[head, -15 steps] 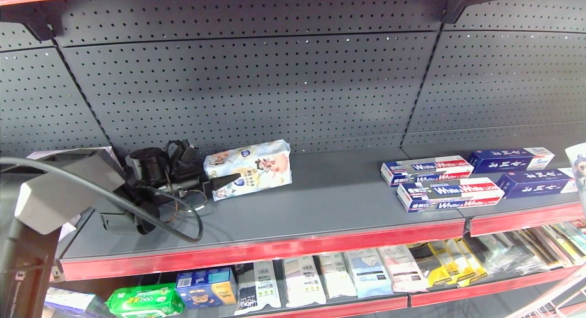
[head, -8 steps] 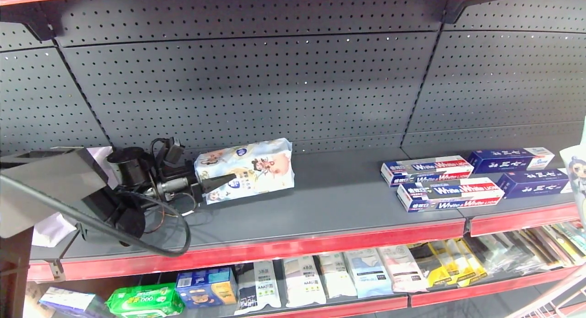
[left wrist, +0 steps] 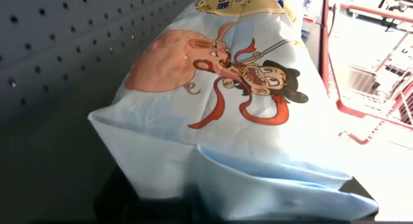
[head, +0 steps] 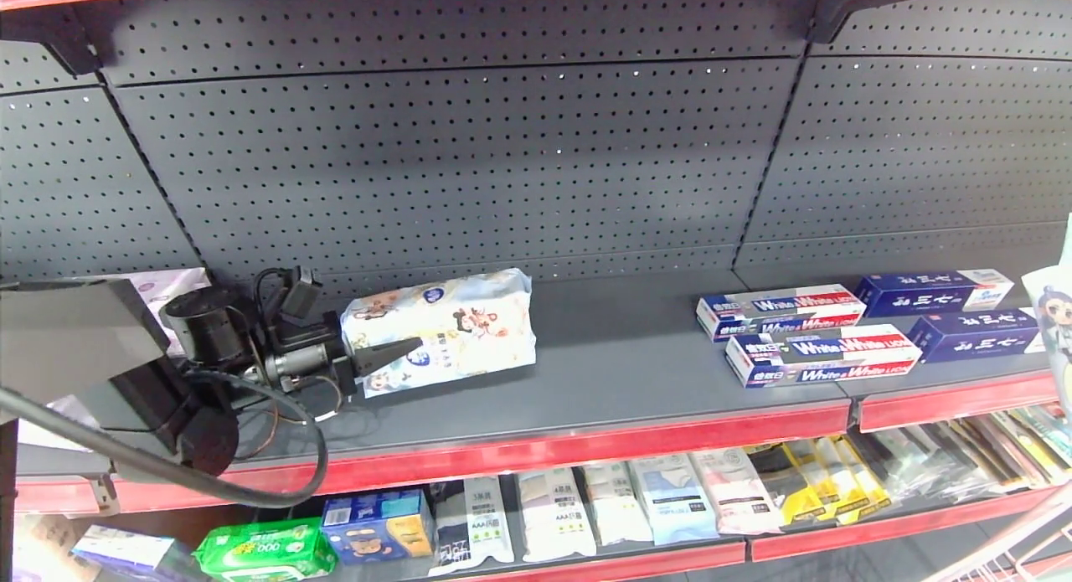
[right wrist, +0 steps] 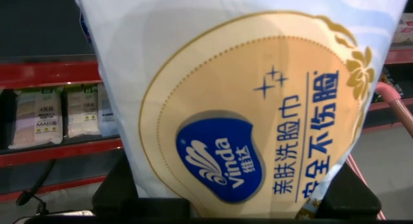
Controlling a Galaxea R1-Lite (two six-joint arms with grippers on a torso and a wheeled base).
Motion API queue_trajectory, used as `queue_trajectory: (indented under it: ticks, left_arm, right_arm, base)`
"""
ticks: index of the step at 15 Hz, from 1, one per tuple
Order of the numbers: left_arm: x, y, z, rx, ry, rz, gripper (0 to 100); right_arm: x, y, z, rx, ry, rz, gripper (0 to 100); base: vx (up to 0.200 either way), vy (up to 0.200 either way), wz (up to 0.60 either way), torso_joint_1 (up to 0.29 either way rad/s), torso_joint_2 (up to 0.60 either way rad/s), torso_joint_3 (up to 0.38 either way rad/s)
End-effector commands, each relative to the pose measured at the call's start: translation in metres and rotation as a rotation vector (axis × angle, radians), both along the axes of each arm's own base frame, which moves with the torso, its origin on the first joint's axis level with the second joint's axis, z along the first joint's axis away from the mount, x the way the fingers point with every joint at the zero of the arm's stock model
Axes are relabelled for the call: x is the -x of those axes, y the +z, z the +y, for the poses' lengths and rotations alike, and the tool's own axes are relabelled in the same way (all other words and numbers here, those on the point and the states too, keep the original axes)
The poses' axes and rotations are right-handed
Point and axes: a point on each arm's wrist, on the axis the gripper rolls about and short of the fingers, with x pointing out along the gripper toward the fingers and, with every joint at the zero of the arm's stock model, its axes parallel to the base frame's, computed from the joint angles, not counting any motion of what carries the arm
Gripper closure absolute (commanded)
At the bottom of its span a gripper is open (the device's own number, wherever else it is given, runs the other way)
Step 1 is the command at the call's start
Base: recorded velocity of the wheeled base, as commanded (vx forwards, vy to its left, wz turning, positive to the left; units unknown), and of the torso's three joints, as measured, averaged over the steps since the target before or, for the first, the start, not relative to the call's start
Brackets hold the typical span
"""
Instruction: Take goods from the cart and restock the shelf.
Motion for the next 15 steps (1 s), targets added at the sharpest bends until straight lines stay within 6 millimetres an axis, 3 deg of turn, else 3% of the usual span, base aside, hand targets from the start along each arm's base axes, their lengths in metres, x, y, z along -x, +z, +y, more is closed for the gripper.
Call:
queue_trajectory:
  ticks: [1, 15]
  left_arm:
    - [0.013, 0.000, 0.002, -0.007, 0.007, 0.013, 100]
    - [0.048, -0.023, 0.009, -0.064, -0.028, 0.033, 100]
  right_arm:
    - [0.000, 0.000, 0.000, 0.000, 0.001, 0.001, 100]
    - [0.000, 0.000, 0.000, -0.003, 0.000, 0.000, 100]
  base:
    - [0.000, 0.000, 0.00, 0.000, 0.00, 0.000]
    - [0.000, 0.000, 0.00, 0.000, 0.00, 0.000]
